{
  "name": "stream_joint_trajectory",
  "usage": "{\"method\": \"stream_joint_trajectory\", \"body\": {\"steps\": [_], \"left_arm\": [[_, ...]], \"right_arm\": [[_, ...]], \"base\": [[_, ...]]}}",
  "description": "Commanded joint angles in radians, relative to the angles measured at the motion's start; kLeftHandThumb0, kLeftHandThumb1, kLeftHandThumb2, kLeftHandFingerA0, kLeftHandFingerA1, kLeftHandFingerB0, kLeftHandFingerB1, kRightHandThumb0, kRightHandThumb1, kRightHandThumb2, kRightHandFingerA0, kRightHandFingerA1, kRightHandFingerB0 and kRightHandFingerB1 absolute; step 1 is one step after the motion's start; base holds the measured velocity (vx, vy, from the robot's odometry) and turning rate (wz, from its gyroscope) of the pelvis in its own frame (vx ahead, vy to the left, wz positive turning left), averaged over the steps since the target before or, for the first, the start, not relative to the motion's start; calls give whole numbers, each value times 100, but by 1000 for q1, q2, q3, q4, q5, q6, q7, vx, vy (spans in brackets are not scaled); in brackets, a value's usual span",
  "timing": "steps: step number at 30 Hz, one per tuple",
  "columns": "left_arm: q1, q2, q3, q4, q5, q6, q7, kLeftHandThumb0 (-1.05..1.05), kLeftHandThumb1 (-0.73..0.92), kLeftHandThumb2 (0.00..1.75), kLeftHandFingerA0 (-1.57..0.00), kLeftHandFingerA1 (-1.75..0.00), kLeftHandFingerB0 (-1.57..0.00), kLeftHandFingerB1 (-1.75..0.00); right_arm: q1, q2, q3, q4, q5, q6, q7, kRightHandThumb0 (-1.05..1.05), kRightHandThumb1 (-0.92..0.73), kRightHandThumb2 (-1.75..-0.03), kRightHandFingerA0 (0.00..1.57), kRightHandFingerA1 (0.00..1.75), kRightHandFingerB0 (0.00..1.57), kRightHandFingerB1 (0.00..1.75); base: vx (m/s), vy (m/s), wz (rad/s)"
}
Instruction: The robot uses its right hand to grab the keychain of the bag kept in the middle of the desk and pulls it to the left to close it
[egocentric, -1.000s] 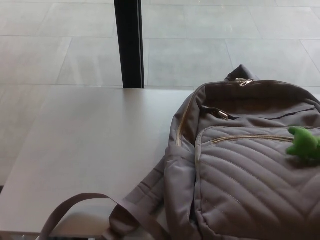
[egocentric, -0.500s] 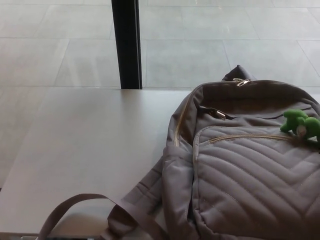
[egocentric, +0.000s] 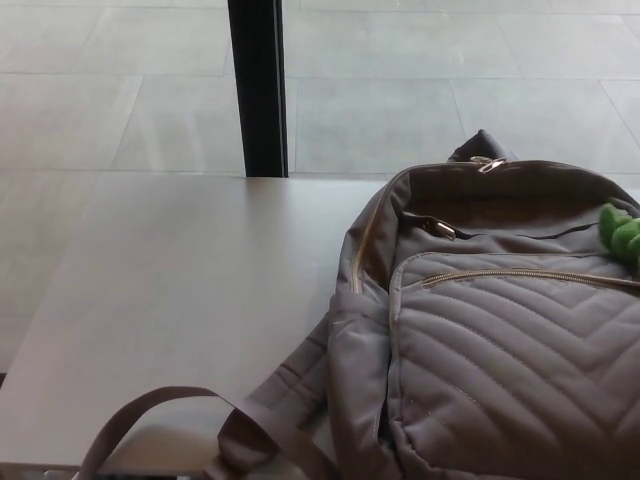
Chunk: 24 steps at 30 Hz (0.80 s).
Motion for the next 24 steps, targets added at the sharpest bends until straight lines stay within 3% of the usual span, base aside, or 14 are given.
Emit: {"method": "stream_joint_trajectory", "body": {"steps": [1, 2, 3, 4, 8, 12, 13, 14, 17, 18, 21, 22, 24], "left_arm": [[18, 21, -5, 13, 14, -30, 7, -48, 87, 66, -74, -51, -64, -49], [21, 21, -5, 15, 15, -34, 8, -48, 87, 66, -74, -51, -64, -49], [20, 17, 13, 21, -10, -25, -12, -49, 85, 65, -75, -54, -64, -50], [21, 16, 16, 25, -14, -30, -21, -50, 85, 66, -76, -53, -65, -50], [27, 21, 26, 32, -17, -29, -20, -49, 86, 66, -75, -53, -64, -50], [31, 23, 10, 25, 8, -46, -2, -49, 86, 66, -76, -54, -66, -50], [28, 23, 18, 26, -5, -31, -14, -50, 86, 66, -75, -53, -65, -50], [21, 23, 22, 36, -10, -22, -15, -48, 85, 66, -77, -54, -68, -50], [20, 22, 22, 34, -12, -20, -28, -48, 86, 66, -75, -53, -65, -50], [23, 22, 17, 33, -5, -30, -24, -48, 87, 66, -73, -52, -67, -50], [27, 20, 14, 23, -1, -29, -13, -48, 86, 66, -76, -53, -67, -50], [28, 21, 12, 25, 2, -36, -13, -48, 87, 66, -76, -52, -66, -50], [21, 26, 25, 29, -13, -25, -31, -48, 86, 66, -76, -54, -66, -50]], "right_arm": [[-54, 18, -28, 34, 7, 9, -31, -37, -63, -58, 25, 50, 37, 38], [-59, 21, -25, 37, 6, 7, -30, -37, -63, -58, 25, 50, 37, 38], [-78, 25, -25, 56, 4, -20, -38, -40, -53, -74, 29, 56, 33, 47], [-90, 23, -28, 61, -2, -31, -48, -35, -62, -58, 31, 52, 40, 39], [-131, 34, -29, 118, -22, -114, -90, -29, -60, -57, 38, 55, 45, 43], [-129, 2, -34, 128, -69, -64, -107, -30, -59, -58, 36, 53, 46, 42], [-132, -2, -31, 153, -74, -76, -107, -36, -50, -72, 31, 56, 41, 49], [-134, 1, -26, 182, -80, -75, -114, -26, -60, -57, 31, 48, 45, 41], [-137, 6, -15, 230, -93, -94, -128, -27, -60, -57, 30, 51, 45, 41], [-156, 14, 15, 244, -113, -66, -121, -37, -53, -73, 28, 54, 34, 46], [-190, 30, 54, 288, -129, -96, -127, -39, -52, -75, 31, 59, 35, 49], [-208, 31, 79, 299, -147, -88, -125, -36, -62, -58, 30, 51, 39, 39], [-244, 47, 118, 339, -168, -87, -138, -38, -63, -58, 31, 49, 40, 39]], "base": [[0, 0, 0], [0, 0, 0], [0, 0, 0], [0, 0, 0], [0, 0, 0], [0, 0, 0], [0, 0, 0], [0, 0, 0], [0, 0, 0], [0, 0, 0], [0, 0, 0], [0, 0, 0], [0, 0, 0]]}}
